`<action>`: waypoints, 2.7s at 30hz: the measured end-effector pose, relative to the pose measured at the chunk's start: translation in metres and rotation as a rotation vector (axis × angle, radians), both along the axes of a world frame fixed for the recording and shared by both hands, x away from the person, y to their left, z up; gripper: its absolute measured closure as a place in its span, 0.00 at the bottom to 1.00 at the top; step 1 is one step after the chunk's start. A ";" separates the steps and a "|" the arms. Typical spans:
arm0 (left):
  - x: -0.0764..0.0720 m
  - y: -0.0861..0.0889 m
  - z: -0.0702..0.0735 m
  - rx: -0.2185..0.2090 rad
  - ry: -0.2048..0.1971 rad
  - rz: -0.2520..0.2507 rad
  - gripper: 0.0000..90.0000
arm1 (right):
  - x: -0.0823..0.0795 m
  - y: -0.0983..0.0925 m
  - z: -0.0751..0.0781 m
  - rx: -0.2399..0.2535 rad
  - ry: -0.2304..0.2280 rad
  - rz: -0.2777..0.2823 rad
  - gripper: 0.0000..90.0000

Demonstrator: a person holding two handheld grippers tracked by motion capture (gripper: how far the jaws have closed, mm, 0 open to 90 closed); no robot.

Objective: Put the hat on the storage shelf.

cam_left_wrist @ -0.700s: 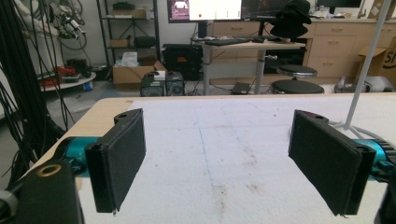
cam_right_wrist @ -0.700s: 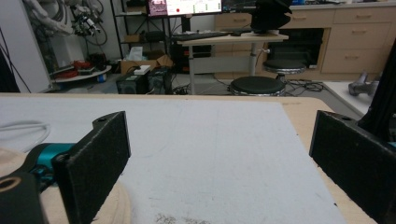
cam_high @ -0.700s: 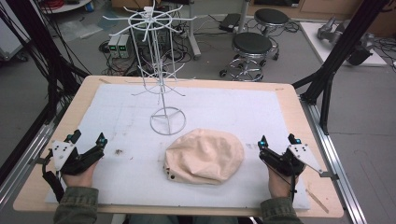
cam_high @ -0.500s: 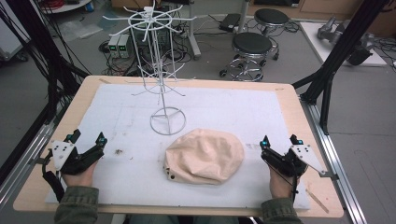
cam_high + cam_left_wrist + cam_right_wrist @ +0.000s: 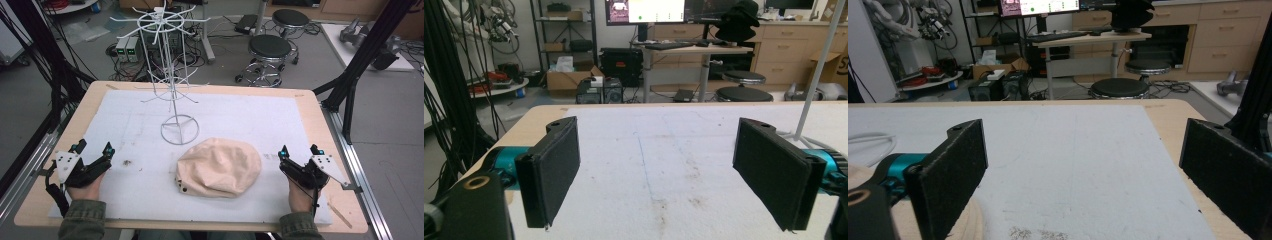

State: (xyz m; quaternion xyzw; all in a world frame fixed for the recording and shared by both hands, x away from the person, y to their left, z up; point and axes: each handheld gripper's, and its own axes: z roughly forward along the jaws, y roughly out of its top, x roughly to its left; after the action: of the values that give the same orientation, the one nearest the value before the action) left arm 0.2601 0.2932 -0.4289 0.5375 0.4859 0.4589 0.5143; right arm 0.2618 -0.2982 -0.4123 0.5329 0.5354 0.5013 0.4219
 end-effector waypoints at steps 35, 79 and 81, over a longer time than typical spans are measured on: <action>0.002 -0.003 0.000 -0.013 -0.004 -0.002 0.21 | 0.036 0.034 0.057 -0.025 0.021 0.237 0.04; 0.001 0.000 0.001 -0.028 -0.012 -0.005 0.21 | 0.115 0.130 0.037 -0.430 0.411 0.801 0.04; 0.001 0.000 0.001 -0.030 -0.014 -0.003 0.21 | 0.118 0.132 0.035 -0.433 0.417 0.809 0.04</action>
State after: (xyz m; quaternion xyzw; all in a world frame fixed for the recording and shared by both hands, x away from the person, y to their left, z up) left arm 0.2610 0.2936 -0.4277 0.5272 0.4884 0.4545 0.5262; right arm 0.3793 -0.1659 -0.3771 0.2717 0.8636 0.3851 0.1790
